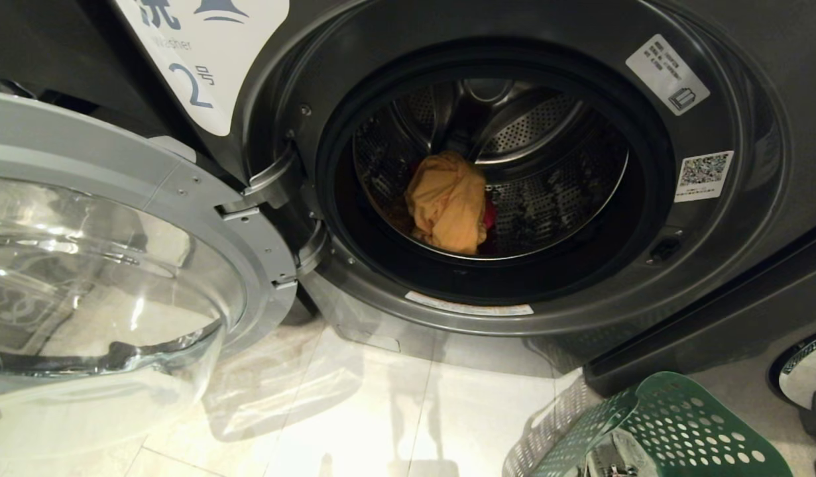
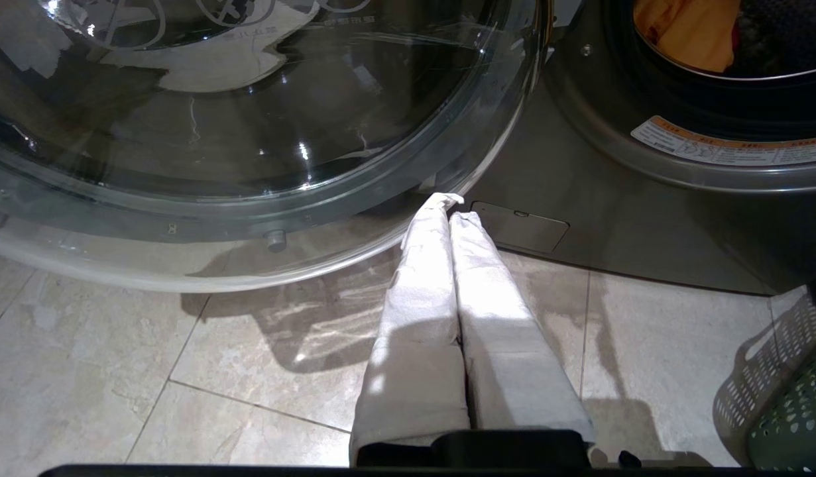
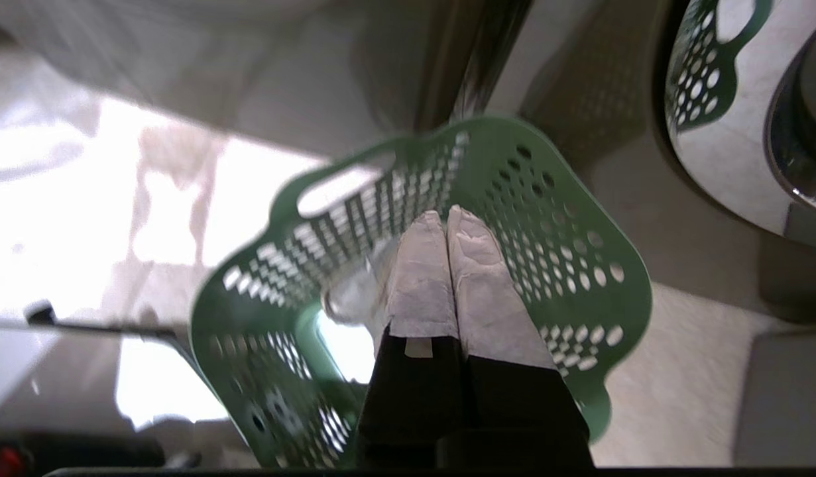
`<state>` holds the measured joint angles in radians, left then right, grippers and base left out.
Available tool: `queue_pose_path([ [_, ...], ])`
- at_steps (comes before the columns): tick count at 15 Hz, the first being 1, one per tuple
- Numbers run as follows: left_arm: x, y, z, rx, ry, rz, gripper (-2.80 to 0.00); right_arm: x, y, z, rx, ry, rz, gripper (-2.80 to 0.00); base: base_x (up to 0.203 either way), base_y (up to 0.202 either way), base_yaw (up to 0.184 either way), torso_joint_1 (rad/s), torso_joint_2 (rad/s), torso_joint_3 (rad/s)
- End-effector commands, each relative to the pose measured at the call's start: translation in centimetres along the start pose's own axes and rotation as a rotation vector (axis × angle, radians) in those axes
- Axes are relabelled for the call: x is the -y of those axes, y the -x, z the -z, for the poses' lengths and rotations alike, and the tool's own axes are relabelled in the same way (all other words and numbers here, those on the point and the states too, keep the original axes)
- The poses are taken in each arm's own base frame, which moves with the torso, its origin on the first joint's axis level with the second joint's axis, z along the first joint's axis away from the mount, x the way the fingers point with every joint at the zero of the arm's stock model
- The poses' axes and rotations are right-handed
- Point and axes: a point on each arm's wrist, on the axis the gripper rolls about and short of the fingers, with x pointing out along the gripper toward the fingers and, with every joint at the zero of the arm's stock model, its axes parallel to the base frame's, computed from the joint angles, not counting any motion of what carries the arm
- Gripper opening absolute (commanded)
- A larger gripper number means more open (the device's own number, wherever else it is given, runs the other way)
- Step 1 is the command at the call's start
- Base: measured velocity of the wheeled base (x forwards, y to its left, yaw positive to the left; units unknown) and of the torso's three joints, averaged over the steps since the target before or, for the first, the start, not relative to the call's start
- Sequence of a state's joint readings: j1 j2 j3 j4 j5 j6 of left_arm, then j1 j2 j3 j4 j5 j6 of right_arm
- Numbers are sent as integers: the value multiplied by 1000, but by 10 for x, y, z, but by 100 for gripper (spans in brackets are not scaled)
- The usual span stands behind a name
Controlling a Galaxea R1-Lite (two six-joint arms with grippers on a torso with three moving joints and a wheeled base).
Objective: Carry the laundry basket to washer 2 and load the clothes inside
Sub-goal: Place the clothes into the washing machine
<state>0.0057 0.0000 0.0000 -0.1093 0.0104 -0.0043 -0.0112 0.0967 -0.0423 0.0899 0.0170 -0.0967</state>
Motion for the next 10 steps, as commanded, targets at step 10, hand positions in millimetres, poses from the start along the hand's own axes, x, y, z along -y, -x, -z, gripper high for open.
queue_pose_path([
  [10, 0, -2, 11, -40, 0, -1, -280, -1, 6, 6, 92, 6, -14, -280, 0, 0, 0, 0, 0, 0],
])
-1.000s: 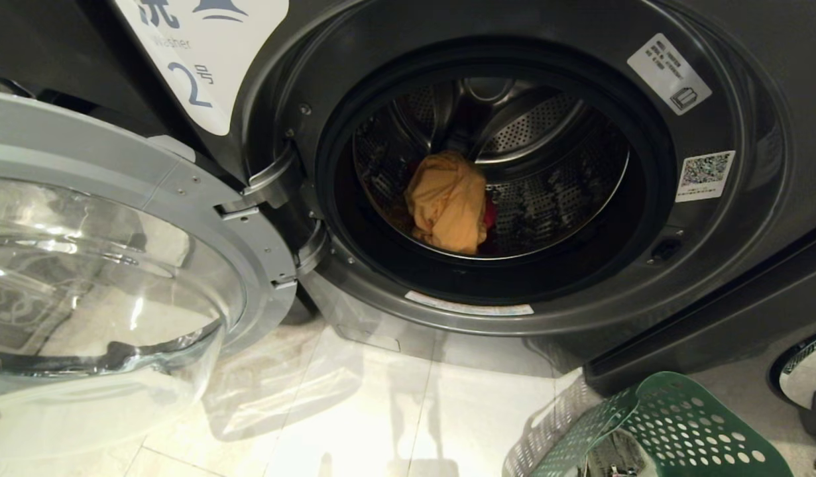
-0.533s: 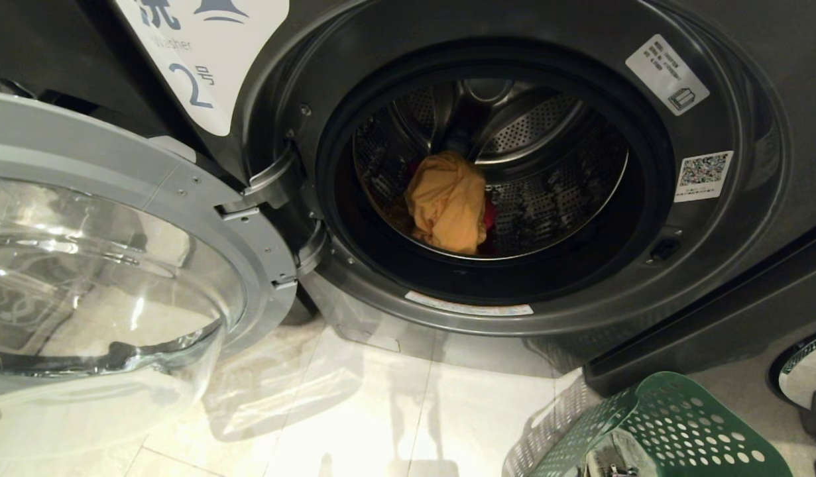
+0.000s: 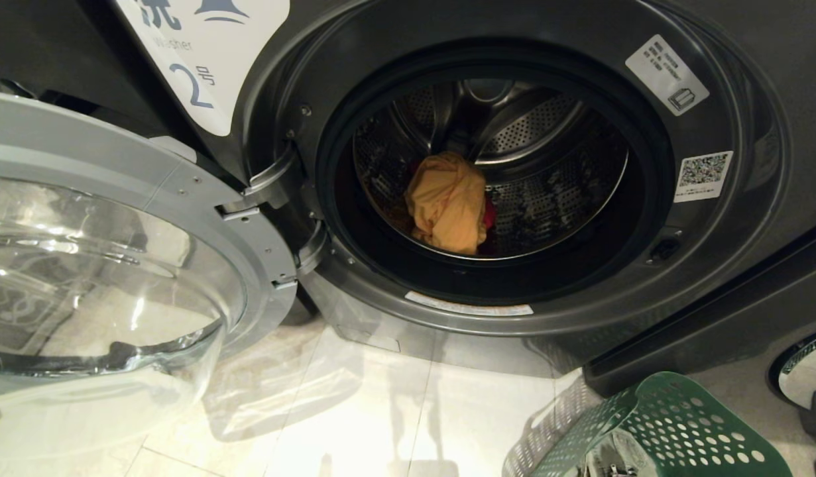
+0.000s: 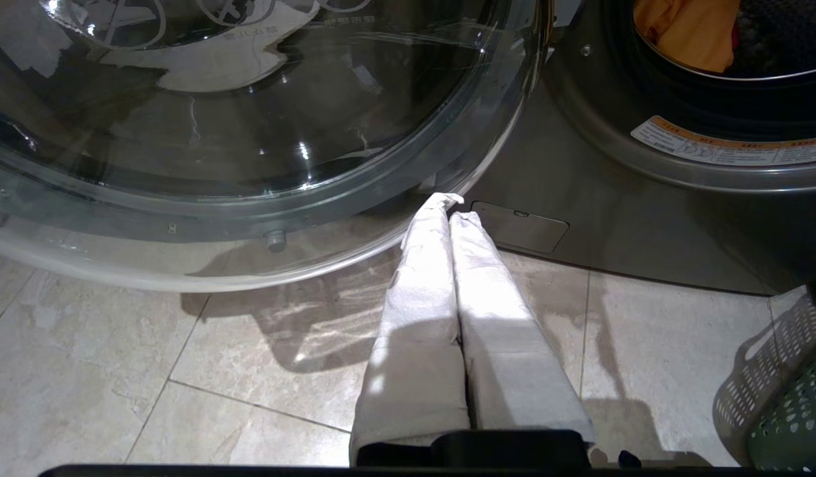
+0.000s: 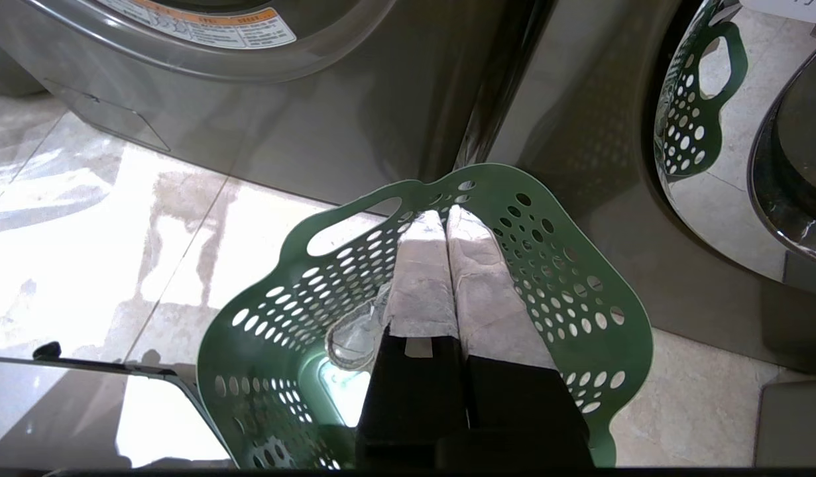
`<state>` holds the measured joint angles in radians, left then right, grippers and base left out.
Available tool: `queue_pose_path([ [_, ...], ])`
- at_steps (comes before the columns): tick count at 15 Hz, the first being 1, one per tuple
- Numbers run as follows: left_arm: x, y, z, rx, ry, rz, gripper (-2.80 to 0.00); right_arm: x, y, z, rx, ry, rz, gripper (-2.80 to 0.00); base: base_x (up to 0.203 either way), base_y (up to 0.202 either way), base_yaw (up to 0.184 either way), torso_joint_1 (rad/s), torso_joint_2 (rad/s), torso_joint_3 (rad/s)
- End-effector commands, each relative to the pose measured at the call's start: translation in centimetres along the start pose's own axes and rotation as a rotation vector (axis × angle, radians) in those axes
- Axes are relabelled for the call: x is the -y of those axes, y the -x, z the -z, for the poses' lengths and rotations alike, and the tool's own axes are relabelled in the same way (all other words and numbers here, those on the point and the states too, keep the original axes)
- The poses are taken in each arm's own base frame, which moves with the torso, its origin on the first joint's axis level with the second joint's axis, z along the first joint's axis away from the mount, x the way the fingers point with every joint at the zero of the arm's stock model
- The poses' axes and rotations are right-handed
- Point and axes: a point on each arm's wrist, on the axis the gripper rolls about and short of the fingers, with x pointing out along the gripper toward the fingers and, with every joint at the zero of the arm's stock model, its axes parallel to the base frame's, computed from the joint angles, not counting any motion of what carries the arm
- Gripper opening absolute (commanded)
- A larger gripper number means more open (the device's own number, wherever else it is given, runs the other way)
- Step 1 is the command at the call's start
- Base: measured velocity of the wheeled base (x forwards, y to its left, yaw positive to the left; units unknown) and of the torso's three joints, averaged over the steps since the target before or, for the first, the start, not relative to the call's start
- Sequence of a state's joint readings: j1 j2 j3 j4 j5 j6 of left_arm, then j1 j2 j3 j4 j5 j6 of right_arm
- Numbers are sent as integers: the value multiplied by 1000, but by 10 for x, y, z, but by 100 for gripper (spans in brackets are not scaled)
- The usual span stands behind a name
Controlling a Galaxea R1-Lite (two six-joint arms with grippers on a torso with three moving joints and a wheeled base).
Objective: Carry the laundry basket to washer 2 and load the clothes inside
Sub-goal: Place the clothes into the washing machine
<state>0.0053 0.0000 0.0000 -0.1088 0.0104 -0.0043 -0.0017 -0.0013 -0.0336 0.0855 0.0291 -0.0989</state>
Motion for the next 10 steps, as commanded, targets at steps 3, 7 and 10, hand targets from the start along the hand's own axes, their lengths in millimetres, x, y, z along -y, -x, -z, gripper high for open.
queue_pose_path([
  [3, 0, -2, 11, -38, 0, -2, -280, 0, 0, 0, -3, 5, -3, -280, 0, 0, 0, 0, 0, 0],
  [7, 0, -2, 11, -40, 0, -2, -280, 0, 0, 0, 1, 5, -3, -280, 0, 0, 0, 0, 0, 0],
  [10, 0, -2, 11, -38, 0, -3, -280, 0, -1, 0, 13, 65, -9, -280, 0, 0, 0, 0, 0, 0],
])
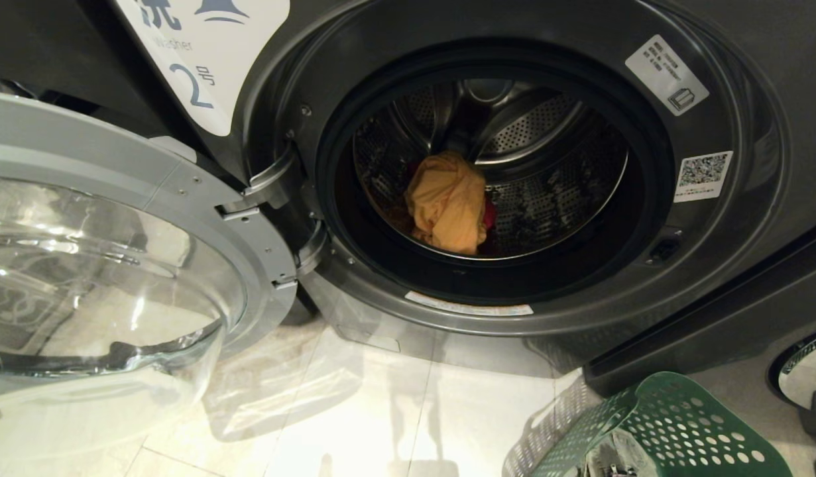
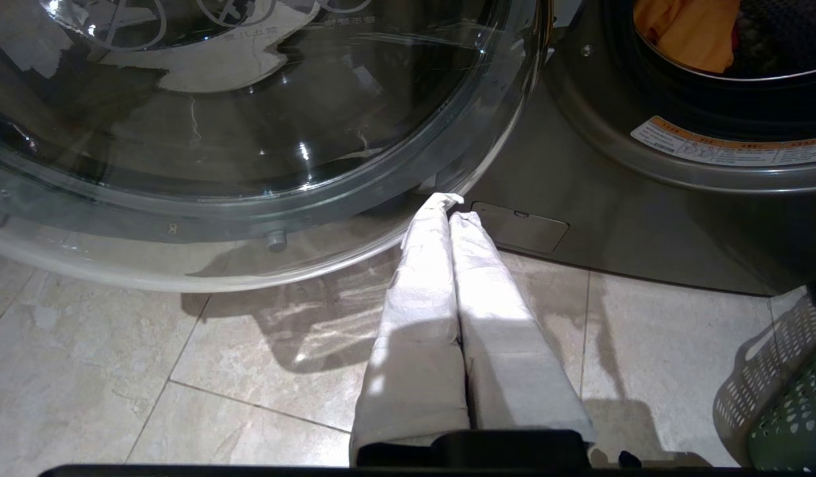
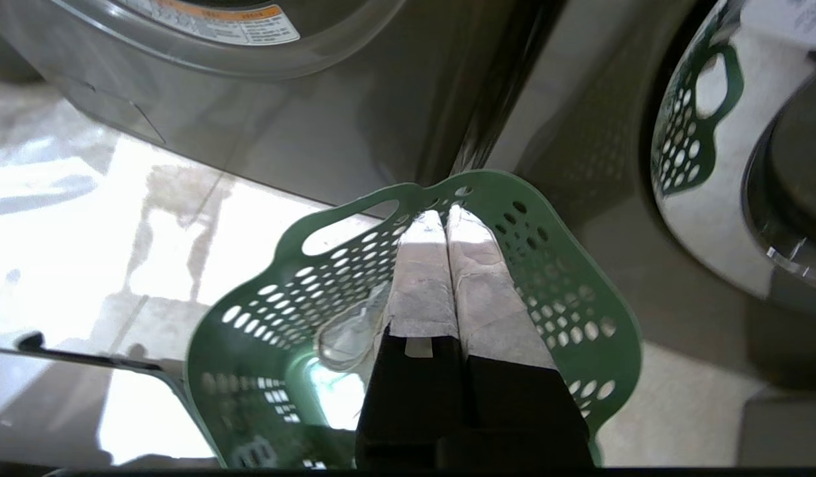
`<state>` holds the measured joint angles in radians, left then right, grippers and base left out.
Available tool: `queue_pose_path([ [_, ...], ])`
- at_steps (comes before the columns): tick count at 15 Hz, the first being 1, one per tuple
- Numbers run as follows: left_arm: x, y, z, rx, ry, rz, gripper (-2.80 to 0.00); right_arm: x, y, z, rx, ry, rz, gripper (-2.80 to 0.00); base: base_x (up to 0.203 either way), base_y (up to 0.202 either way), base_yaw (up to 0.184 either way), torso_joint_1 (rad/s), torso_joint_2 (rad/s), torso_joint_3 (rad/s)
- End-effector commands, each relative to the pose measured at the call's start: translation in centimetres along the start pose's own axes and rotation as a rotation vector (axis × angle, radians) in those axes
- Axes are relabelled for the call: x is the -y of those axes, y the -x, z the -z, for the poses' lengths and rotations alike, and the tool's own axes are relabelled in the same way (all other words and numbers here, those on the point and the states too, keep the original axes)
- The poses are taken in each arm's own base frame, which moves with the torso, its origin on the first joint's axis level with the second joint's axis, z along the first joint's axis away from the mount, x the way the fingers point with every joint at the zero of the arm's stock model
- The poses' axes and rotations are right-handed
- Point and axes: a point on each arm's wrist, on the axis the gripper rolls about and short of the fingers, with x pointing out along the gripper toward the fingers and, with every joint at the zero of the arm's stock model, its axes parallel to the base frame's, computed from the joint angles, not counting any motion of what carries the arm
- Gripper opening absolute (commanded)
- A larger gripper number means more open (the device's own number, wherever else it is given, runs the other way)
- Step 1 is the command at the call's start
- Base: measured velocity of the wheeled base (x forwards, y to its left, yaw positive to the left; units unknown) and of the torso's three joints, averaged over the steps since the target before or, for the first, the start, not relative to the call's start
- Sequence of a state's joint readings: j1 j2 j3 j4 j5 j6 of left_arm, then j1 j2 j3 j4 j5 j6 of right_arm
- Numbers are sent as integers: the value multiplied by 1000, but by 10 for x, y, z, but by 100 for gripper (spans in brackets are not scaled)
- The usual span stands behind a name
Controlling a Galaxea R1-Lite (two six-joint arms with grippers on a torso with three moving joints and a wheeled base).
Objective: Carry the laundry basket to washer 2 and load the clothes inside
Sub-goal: Place the clothes into the washing machine
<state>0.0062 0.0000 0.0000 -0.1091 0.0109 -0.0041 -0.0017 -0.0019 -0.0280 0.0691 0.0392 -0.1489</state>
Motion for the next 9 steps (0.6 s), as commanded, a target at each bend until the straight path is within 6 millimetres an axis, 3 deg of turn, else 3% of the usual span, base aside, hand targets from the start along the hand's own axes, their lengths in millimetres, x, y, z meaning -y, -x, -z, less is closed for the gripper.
queue_pose_path([
  [1, 0, -2, 11, -39, 0, -1, -280, 0, -1, 0, 15, 36, -13, -280, 0, 0, 0, 0, 0, 0],
  [9, 0, -2, 11, -39, 0, 0, -280, 0, -1, 0, 27, 1, 2, -280, 0, 0, 0, 0, 0, 0],
])
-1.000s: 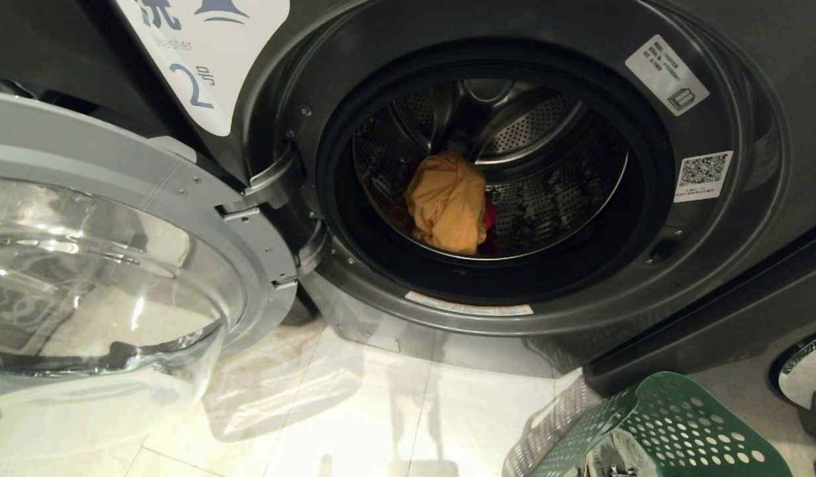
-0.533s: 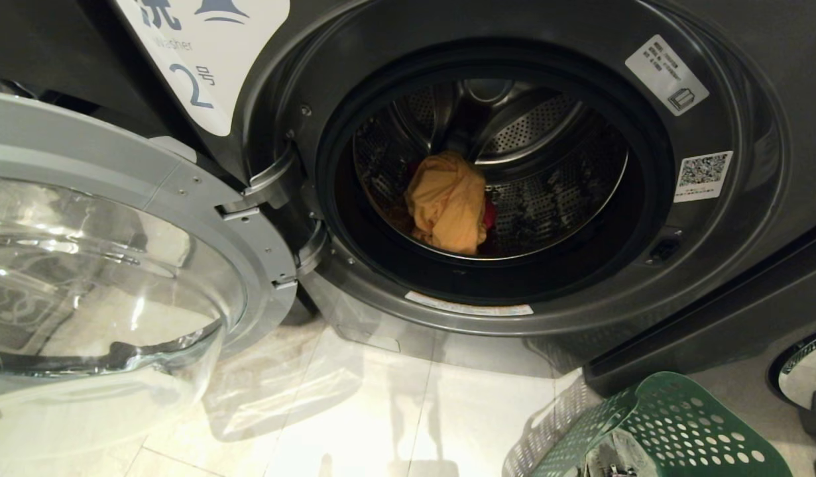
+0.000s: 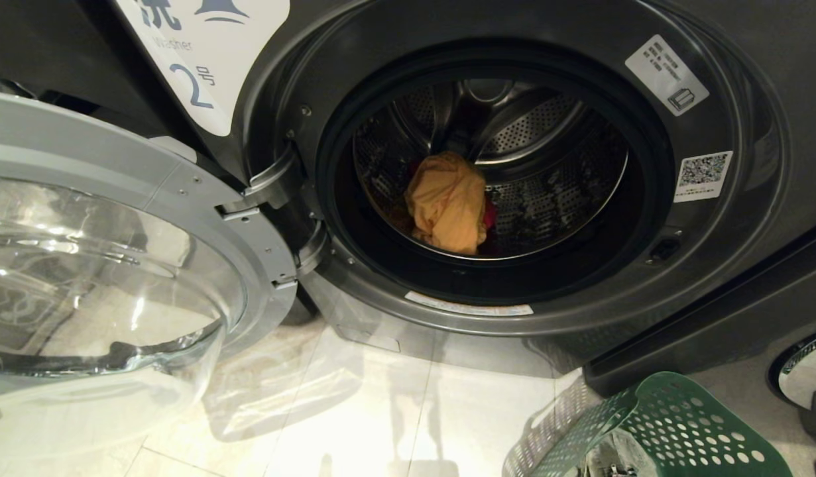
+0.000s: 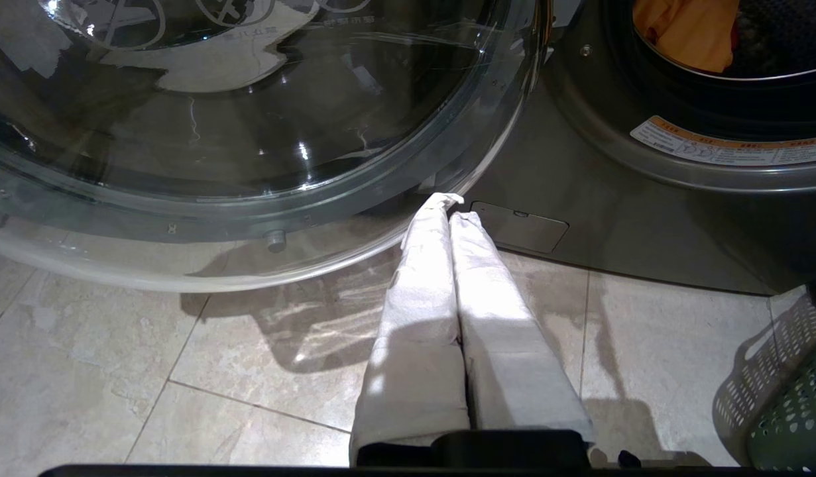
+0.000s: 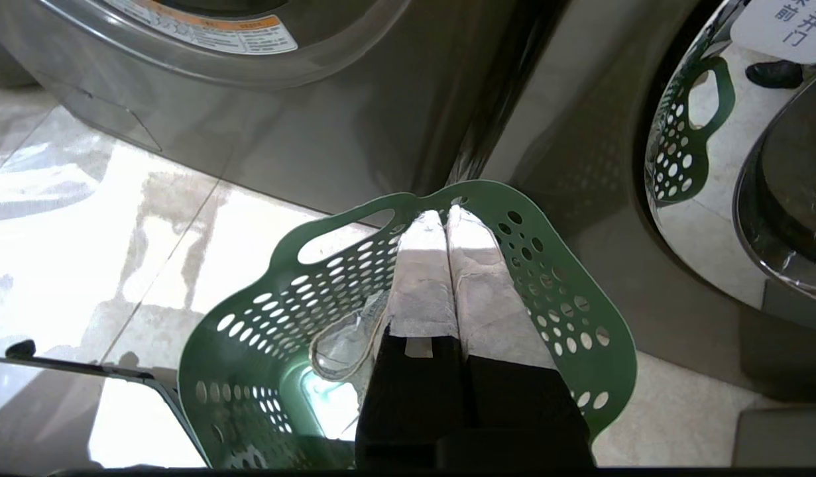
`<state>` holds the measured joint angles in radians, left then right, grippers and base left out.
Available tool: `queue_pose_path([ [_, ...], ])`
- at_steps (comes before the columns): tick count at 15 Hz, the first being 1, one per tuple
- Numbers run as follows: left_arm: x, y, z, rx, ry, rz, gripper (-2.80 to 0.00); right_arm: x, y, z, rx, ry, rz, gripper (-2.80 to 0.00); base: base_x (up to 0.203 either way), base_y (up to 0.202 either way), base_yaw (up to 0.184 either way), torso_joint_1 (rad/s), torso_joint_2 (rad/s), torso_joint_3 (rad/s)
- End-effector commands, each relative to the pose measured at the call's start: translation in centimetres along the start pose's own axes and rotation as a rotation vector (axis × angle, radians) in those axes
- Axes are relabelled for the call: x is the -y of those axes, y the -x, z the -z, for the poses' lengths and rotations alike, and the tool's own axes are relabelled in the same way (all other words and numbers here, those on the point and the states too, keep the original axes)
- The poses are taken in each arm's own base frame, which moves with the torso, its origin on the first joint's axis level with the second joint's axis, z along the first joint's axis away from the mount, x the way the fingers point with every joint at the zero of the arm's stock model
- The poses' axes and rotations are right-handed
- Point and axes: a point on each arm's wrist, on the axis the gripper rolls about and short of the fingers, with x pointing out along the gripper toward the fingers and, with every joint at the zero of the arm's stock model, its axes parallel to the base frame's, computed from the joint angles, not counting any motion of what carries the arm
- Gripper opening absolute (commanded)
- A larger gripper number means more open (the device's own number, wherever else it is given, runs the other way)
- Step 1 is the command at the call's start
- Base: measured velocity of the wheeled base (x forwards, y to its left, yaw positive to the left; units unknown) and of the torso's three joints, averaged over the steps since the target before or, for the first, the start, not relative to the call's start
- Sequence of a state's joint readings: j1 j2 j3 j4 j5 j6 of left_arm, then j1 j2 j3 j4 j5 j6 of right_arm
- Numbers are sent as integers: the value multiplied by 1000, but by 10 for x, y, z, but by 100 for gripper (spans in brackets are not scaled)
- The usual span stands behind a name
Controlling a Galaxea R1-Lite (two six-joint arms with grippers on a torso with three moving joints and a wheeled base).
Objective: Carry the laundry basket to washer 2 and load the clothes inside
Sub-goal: Place the clothes into the washing machine
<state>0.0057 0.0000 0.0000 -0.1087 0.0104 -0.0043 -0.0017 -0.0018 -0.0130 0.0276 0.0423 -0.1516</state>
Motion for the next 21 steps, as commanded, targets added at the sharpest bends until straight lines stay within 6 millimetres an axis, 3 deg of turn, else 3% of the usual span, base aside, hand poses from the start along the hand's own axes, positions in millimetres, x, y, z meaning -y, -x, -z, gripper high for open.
queue_pose_path([
  [1, 0, -2, 11, -40, 0, -1, -280, 0, 0, 0, 0, 0, 1, -280, 0, 0, 0, 0, 0, 0],
  [21, 0, -2, 11, -38, 1, -2, -280, 0, 0, 1, 1, -7, -1, -280, 0, 0, 0, 0, 0, 0],
])
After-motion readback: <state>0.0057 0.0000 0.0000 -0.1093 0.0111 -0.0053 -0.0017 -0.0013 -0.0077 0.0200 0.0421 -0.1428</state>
